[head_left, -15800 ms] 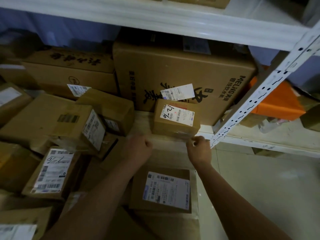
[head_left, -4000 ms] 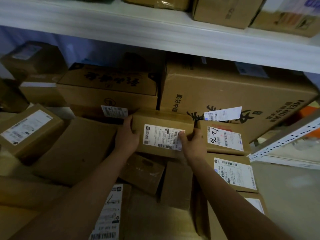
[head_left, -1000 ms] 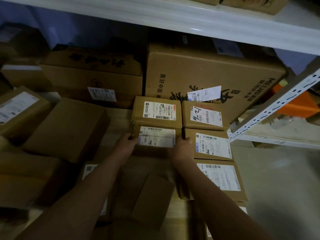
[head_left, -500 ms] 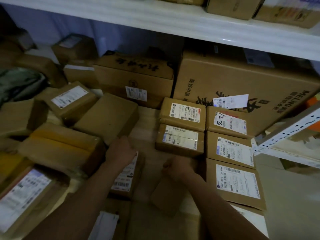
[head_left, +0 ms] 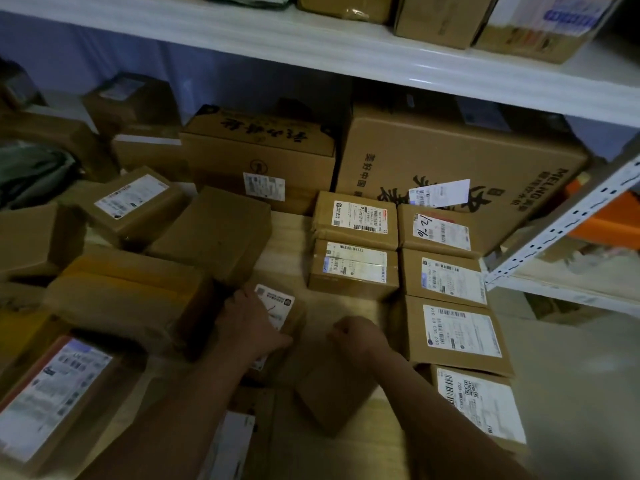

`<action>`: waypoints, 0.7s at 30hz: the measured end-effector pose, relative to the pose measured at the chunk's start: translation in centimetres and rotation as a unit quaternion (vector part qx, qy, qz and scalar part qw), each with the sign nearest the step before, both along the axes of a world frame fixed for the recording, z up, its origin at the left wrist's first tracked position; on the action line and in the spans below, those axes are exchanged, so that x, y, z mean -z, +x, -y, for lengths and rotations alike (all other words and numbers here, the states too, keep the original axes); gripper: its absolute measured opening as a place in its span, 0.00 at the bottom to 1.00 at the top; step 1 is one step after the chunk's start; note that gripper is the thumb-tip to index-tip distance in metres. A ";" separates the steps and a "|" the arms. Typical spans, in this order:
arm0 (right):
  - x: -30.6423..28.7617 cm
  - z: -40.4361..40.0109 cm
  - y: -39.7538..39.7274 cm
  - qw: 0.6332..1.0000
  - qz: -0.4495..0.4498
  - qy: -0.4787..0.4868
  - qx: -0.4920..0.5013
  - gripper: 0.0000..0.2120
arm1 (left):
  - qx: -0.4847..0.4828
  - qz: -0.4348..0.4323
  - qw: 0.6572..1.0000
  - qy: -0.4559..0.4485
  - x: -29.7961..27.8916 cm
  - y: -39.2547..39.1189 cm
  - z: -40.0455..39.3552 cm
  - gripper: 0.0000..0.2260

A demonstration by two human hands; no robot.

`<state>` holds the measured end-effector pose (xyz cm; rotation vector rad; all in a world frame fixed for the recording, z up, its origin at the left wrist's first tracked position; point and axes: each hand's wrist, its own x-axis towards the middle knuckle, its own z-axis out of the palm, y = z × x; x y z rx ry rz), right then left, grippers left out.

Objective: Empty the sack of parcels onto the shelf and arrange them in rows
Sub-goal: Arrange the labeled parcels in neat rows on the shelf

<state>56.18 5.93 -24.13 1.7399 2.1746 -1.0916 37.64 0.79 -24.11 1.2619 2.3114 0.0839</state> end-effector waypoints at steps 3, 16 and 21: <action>-0.5 -0.1 -0.7 0.989 -0.107 0.003 0.102 0.20 | 0.070 0.008 0.997 0.029 -0.9 0.1 0.0 0.56; -2.4 0.1 0.2 0.880 -0.333 -0.149 0.303 0.15 | 0.184 0.078 0.974 0.103 -4.4 3.0 -0.8 0.50; -1.9 0.0 1.8 0.854 -0.331 -0.139 0.376 0.21 | 0.003 0.213 0.970 0.116 -4.0 3.3 -1.0 0.18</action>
